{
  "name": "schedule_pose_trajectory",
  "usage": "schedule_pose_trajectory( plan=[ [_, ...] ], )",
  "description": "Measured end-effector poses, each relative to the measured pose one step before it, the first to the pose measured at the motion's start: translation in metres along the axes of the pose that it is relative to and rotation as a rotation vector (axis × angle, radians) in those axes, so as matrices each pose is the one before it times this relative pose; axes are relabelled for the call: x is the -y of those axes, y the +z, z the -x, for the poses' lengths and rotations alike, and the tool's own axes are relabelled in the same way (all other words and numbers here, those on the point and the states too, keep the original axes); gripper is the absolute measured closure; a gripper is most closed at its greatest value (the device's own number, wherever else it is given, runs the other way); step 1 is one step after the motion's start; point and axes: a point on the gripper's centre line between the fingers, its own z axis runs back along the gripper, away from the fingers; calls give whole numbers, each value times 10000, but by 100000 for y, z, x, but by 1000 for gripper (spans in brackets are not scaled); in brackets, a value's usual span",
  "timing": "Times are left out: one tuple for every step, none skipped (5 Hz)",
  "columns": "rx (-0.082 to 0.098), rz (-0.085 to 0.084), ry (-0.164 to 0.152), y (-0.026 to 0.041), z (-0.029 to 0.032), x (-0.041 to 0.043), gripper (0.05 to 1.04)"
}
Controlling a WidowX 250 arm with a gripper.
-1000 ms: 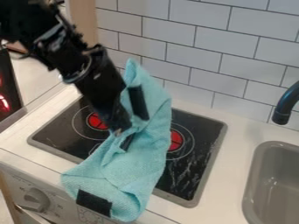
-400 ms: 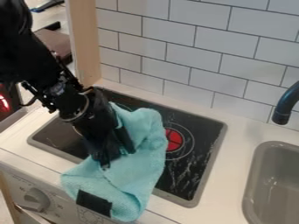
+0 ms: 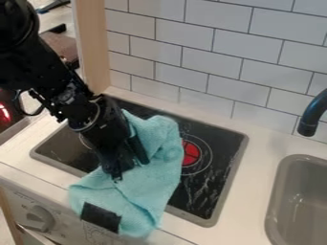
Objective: Fold the cloth from the top and unfold back at it's position
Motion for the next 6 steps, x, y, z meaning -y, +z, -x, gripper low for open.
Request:
schedule_pose_trajectory(
  plan=[
    [-189,-2,427,-137,-40,-496,783],
    [-19,-156,317,-206,-339,-942,611],
    [-17,-160,289,-66,-627,-1086,348],
    [38,-36,120,-16,-640,-410,100],
    [-35,24,225,74,-75,-136,81],
    [-43,292,-95,-59,-131,594,85]
  ],
)
